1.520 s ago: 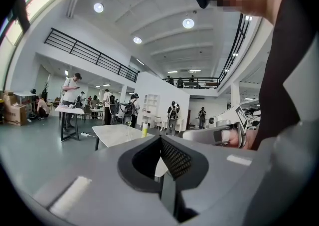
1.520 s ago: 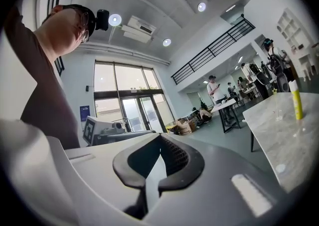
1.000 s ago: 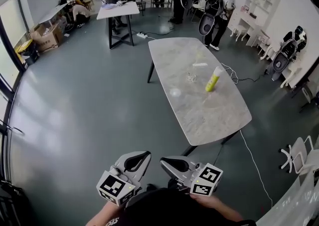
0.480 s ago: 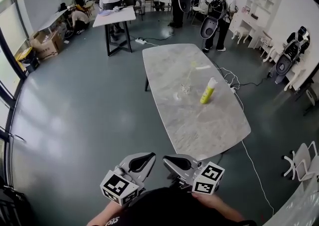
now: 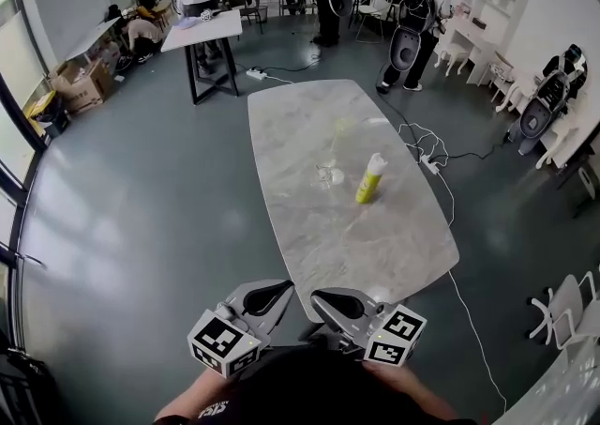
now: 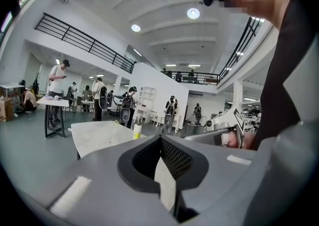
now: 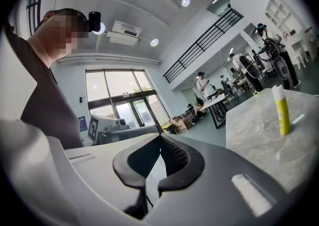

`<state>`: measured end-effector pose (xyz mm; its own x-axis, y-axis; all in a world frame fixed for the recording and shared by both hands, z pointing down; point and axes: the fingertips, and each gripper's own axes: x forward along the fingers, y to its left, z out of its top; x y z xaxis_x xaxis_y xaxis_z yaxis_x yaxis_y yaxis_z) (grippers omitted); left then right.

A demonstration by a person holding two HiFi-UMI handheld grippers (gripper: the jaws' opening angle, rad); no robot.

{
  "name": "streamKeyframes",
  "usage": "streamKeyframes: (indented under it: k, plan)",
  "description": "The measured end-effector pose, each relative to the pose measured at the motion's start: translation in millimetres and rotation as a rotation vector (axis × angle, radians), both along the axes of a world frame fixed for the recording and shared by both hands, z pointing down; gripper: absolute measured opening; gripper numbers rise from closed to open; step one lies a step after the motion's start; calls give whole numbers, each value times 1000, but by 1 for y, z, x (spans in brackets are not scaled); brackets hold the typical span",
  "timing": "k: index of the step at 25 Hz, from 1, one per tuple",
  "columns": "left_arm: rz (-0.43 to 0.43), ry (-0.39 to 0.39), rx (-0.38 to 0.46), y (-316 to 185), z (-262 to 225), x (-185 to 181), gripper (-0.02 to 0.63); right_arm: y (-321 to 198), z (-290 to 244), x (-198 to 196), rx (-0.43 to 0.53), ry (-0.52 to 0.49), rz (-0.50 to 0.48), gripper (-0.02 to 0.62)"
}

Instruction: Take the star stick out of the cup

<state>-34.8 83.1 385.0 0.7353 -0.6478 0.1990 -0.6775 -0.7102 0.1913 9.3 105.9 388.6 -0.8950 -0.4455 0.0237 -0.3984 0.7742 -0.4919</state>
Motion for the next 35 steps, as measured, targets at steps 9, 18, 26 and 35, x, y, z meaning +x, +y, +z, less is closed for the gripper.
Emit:
streamKeyframes:
  k: [9, 18, 26, 35]
  plan:
    - [-30, 12, -17, -27, 8, 47, 2, -19, 15, 66, -34, 10, 65, 12]
    - [-12, -1, -6, -62, 14, 61, 2, -46, 35, 56, -91, 15, 20, 12]
    - [38, 13, -38, -122, 30, 48, 2, -97, 46, 47, -117, 43, 84, 12]
    - [128, 10, -20, -212, 31, 53, 2, -162, 43, 48, -119, 91, 169, 12]
